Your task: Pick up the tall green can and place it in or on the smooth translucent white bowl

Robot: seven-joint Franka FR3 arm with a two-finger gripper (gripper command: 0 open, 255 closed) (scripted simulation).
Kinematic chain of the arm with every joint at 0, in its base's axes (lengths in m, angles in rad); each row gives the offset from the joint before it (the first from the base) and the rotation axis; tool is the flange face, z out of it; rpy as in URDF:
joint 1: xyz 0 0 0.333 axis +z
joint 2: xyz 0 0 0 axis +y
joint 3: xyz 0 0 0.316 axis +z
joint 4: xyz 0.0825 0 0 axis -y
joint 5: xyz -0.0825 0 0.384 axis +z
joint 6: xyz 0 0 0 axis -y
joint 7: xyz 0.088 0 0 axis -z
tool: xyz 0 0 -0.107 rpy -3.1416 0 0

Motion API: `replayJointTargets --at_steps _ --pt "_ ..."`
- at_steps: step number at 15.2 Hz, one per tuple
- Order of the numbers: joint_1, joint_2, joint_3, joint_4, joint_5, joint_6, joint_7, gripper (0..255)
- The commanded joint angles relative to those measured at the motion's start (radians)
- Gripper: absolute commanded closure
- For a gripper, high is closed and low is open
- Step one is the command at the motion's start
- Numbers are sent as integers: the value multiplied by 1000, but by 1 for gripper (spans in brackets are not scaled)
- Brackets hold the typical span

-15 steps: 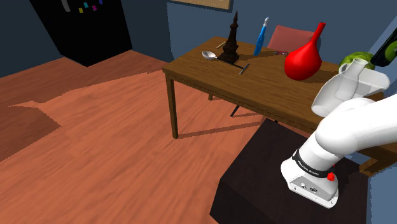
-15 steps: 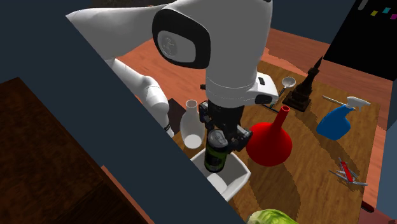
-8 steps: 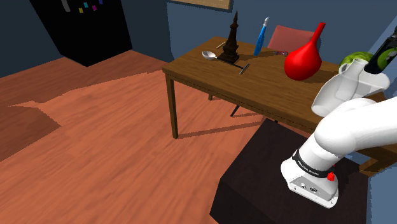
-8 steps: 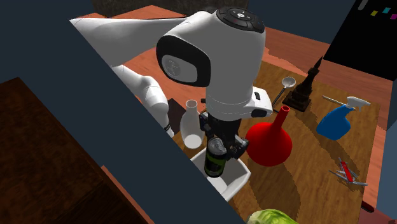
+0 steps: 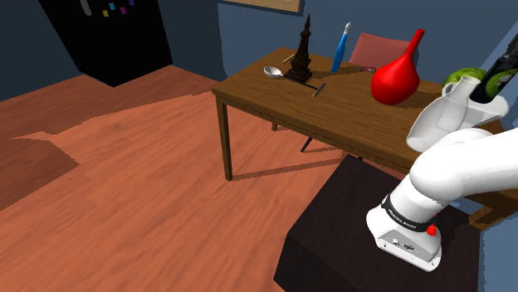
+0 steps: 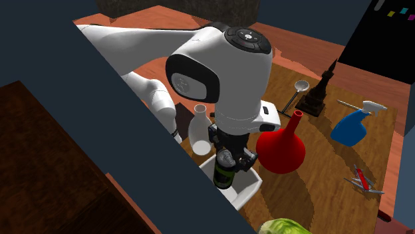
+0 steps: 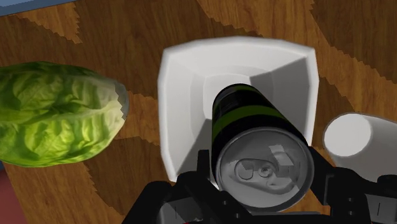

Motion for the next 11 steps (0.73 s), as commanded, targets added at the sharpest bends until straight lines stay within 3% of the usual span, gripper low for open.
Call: replayJointTargets --at_steps 1,4,5,11 --pt "0 -1 0 -1 0 1 1 255" --pt "0 -1 0 -1 0 1 1 255" --pt "0 -1 0 -1 0 1 1 0" --pt "7 12 6 37 10 -27 -7 0"
